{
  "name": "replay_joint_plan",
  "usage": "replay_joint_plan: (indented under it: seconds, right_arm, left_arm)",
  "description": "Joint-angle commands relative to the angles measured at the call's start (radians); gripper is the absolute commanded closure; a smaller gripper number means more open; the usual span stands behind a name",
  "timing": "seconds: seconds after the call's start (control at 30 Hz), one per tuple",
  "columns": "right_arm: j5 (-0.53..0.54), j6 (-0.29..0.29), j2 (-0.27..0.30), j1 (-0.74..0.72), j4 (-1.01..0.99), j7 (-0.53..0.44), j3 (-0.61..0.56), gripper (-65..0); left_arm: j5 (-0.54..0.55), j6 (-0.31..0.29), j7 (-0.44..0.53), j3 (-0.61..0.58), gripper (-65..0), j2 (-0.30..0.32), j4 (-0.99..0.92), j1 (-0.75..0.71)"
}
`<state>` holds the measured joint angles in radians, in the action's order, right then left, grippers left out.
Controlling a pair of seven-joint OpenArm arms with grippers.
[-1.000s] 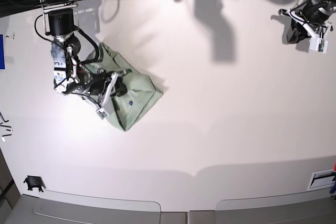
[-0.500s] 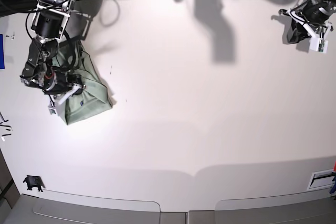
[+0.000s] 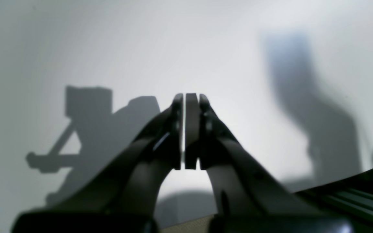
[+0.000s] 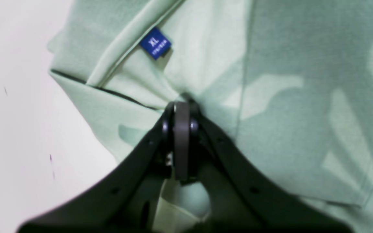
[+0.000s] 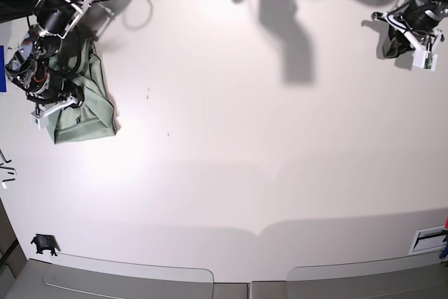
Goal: Fold the T-shirt properly
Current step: 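Drag the shirt bundle with the right gripper toward the table's corner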
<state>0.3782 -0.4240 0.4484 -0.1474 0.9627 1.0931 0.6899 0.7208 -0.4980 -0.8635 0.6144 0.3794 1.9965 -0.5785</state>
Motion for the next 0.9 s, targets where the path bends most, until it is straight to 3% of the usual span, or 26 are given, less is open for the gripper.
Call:
replay_joint_plan:
  seconds: [0.0,0.53,0.87]
  right_arm:
    - [-0.080,0.019,0.011,0.032,-0.007,0.074,-0.001,0.0]
    - [-0.087,0.021,0.014,0.140,-0.007,0.076,0.002,0.0]
    - [-0.087,0.021,0.014,0.179,-0.007,0.128,0.055,0.0]
  left_arm:
    - [0.013,-0.003,0.020,0.007,0.0,0.015,0.014,-0.003]
    - [0.013,-0.003,0.006,0.007,0.0,0.023,0.014,-0.003]
    - [0.013,-0.003,-0.003,0.007,0.0,0.023,0.014,-0.003]
